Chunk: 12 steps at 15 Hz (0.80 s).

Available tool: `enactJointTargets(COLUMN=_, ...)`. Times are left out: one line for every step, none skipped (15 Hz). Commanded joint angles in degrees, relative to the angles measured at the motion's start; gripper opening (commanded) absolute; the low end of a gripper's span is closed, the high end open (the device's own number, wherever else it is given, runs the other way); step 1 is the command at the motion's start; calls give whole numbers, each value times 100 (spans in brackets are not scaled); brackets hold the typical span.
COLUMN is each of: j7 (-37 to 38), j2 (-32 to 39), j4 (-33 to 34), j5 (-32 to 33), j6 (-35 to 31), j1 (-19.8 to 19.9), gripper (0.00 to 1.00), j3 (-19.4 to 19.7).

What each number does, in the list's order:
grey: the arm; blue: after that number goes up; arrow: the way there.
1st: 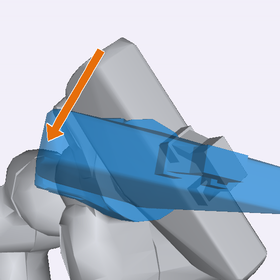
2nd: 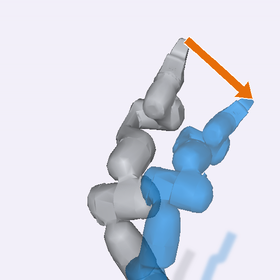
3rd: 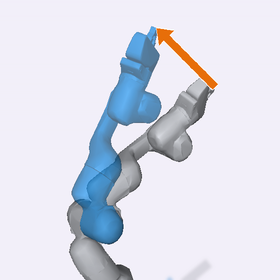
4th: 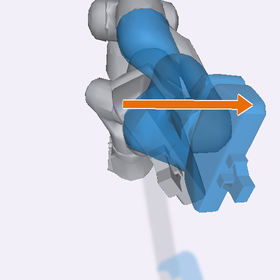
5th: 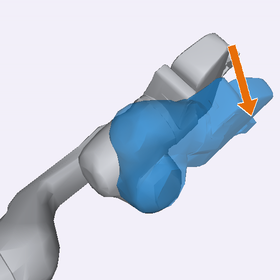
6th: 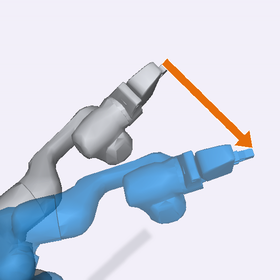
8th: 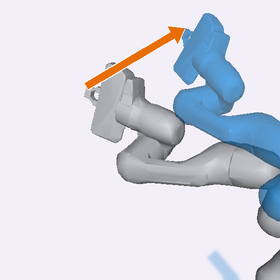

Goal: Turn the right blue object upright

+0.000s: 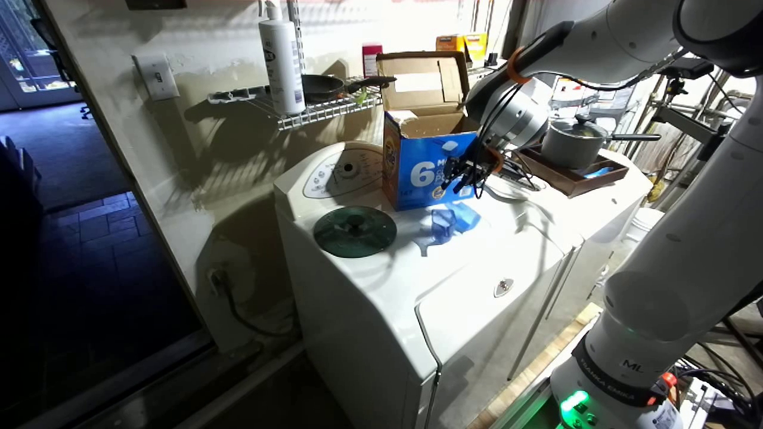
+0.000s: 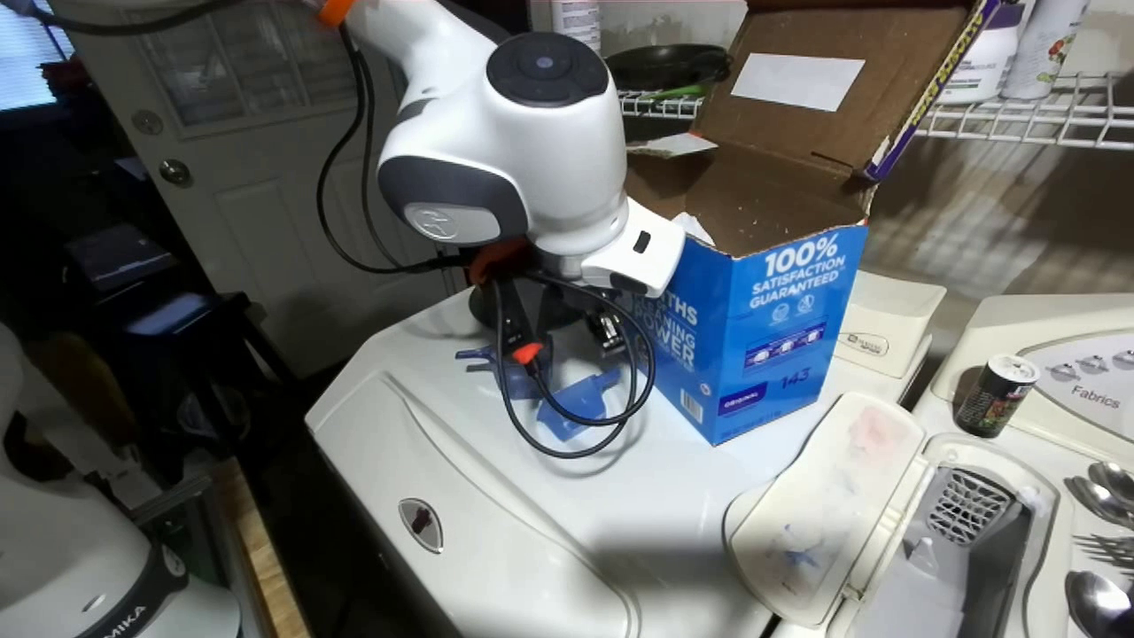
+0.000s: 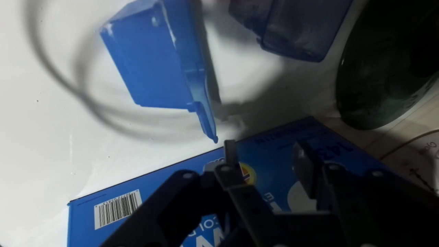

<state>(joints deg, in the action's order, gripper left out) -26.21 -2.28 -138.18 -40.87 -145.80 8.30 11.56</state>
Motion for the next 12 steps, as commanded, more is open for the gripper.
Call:
enactJointTargets(j7=-319, j2=24, j4=-41, j5=-372, j6=-55, j1=35, gripper=77, j3=3)
enactJointTargets(j7=-342, j2=17, j4=-41, j5=-420, j6=-36, j1=41, gripper=85, j3=2)
enactJointTargets(j7=-352, j2=5, j4=-47, j5=-442, j6=-10, j1=46, gripper=92, j3=1)
enactJointTargets(j7=-304, j2=-25, j4=-67, j5=-384, j6=-1, j1=52, gripper=99, j3=-4)
enactJointTargets(j7=-219, j2=-61, j4=-88, j5=-295, j6=25, j1=56, gripper=100, j3=-11)
enactJointTargets(j7=6, j2=-91, j4=-121, j5=-28, j6=48, j1=68, gripper=100, j3=-21)
enactJointTargets(j7=130, j2=-116, j4=-150, j5=139, j6=30, j1=67, gripper=100, j3=-34)
enactJointTargets(j7=370, j2=-115, j4=-186, j5=437, j6=10, j1=74, gripper=100, j3=-47)
enactJointTargets(j7=584, j2=-114, j4=-215, j5=735, j6=10, j1=74, gripper=100, j3=-60)
enactJointTargets(j7=867, j2=-105, j4=-244, j5=1091, j6=16, j1=78, gripper=100, j3=-67)
enactJointTargets(j7=1201, j2=-84, j4=-262, j5=1532, j6=57, j1=85, gripper=100, j3=-75)
enactJointTargets(j7=1525, j2=-91, j4=-278, j5=1995, j6=16, j1=91, gripper=100, j3=-85)
